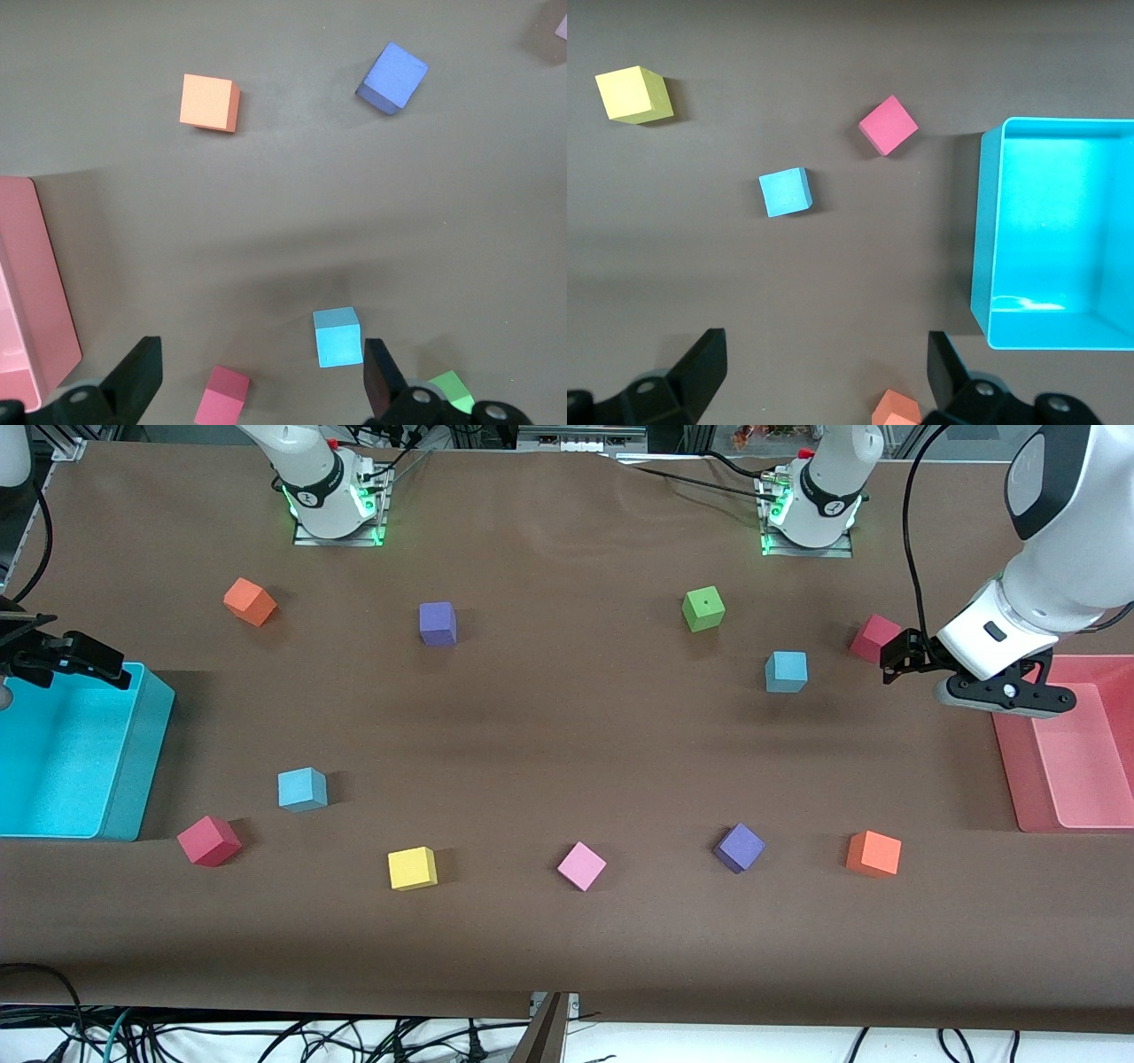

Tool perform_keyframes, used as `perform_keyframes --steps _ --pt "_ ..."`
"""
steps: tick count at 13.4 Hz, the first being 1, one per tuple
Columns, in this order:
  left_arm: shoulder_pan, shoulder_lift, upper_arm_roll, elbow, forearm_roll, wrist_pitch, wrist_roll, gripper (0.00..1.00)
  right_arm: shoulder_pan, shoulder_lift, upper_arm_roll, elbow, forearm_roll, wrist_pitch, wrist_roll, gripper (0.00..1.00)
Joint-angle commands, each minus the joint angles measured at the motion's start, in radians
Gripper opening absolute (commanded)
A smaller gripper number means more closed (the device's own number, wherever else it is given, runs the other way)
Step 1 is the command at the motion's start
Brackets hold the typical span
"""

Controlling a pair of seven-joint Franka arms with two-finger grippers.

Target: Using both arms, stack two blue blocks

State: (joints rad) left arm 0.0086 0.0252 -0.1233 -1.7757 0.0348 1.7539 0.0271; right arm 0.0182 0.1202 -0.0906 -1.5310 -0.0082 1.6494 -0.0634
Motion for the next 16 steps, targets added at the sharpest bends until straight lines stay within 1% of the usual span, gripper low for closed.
perform_keyframes --steps 1,16 --pt "0.002 0.001 -0.003 0.005 -0.015 -0.005 -0.001 1.0 -0.02 0.007 0.015 0.02 -0.013 -0.011 -0.004 1.0" --pt "0.007 0.007 -0.001 0.005 -0.013 -0.008 0.002 1.0 -0.02 0.012 0.0 0.031 -0.01 -0.011 -0.01 1.0"
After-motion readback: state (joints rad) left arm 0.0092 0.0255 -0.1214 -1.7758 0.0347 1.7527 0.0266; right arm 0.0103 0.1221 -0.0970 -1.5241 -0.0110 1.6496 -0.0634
